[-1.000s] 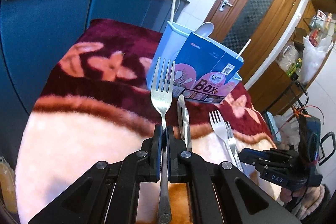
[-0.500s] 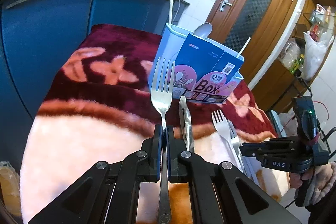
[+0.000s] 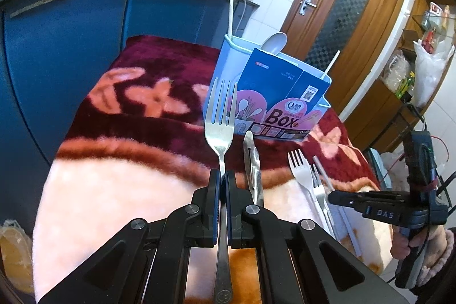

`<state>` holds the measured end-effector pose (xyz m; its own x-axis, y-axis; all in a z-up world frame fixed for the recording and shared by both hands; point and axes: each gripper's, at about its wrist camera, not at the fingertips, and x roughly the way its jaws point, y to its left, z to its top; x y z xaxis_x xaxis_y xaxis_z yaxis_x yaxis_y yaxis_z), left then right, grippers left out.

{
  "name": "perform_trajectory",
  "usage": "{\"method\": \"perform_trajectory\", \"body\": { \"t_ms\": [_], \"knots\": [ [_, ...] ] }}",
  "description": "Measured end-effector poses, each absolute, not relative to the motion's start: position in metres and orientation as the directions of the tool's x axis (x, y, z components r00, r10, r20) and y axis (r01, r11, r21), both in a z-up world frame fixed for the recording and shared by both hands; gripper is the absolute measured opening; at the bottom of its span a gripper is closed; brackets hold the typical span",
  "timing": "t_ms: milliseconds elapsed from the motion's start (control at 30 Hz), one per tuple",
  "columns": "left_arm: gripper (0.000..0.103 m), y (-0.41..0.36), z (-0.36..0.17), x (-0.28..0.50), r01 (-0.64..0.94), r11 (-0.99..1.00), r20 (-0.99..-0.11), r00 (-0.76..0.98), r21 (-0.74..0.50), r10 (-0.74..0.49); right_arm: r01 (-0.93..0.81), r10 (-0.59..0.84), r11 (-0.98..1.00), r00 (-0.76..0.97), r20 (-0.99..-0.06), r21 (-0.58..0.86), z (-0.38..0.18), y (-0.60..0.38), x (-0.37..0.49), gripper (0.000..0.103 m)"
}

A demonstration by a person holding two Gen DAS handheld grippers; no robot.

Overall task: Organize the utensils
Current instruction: 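Lift the metal fork with the left gripper while the right grasps a white plastic knife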

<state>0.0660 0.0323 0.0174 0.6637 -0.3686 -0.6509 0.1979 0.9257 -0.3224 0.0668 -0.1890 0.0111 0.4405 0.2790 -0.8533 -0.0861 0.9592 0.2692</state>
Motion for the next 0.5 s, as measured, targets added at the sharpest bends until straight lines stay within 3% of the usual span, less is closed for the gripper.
{"method": "perform_trajectory", "body": {
  "t_ms": [500],
  "knots": [
    [0.003, 0.029, 0.042, 0.064, 0.193, 0.940, -0.616, 0.714, -0.282, -0.332, -0.141, 0.350, 0.927, 0.661, -0.664, 0.349, 0.046, -0.197, 0.040, 0.007]
  ]
}}
